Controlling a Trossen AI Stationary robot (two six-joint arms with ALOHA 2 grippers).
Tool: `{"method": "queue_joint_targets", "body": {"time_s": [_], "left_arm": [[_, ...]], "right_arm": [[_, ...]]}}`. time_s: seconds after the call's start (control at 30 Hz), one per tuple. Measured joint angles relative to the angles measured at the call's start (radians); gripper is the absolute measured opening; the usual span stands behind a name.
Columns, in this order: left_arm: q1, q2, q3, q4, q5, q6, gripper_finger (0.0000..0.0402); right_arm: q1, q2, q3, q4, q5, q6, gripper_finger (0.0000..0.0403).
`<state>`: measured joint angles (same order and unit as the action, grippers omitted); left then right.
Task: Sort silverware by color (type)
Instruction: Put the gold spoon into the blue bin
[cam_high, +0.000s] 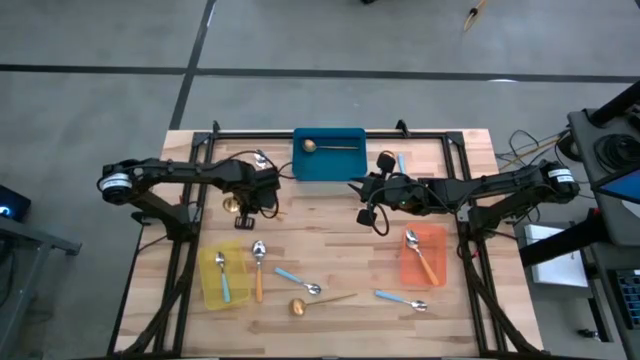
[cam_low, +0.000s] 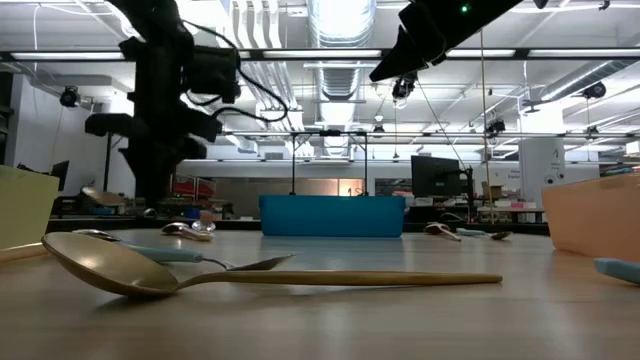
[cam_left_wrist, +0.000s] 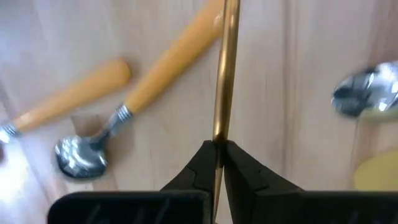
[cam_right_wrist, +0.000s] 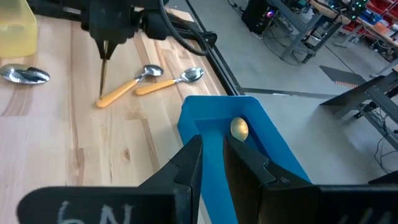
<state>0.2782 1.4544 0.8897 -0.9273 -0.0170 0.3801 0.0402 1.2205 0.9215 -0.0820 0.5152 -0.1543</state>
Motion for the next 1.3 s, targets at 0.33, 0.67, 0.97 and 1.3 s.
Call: {"method": "queue_joint_targets", "body": {"time_s": [0.33, 0.67, 0.97, 1.3], "left_arm": [[-0.023, 0.000, 0.175, 0.005, 0.000, 0.052, 0.0000], [-0.011, 0.034, 0.380, 0.091, -0.053, 0.222, 0.0000], [0.048, 0.180, 0.579, 0.123, -0.054, 0.403, 0.0000], [0.131, 0.432, 0.804, 0.068, -0.053, 0.572, 0.0000]], "right_arm": [[0.000, -0.032, -0.001, -0.097, 0.006, 0.036, 0.0056], [0.001, -0.140, -0.037, -0.137, 0.007, 0.105, 0.0056], [-0.002, -0.234, -0.118, -0.071, 0.003, 0.075, 0.0056], [-0.002, -0.270, -0.144, -0.054, 0.001, 0.064, 0.0056]]}}
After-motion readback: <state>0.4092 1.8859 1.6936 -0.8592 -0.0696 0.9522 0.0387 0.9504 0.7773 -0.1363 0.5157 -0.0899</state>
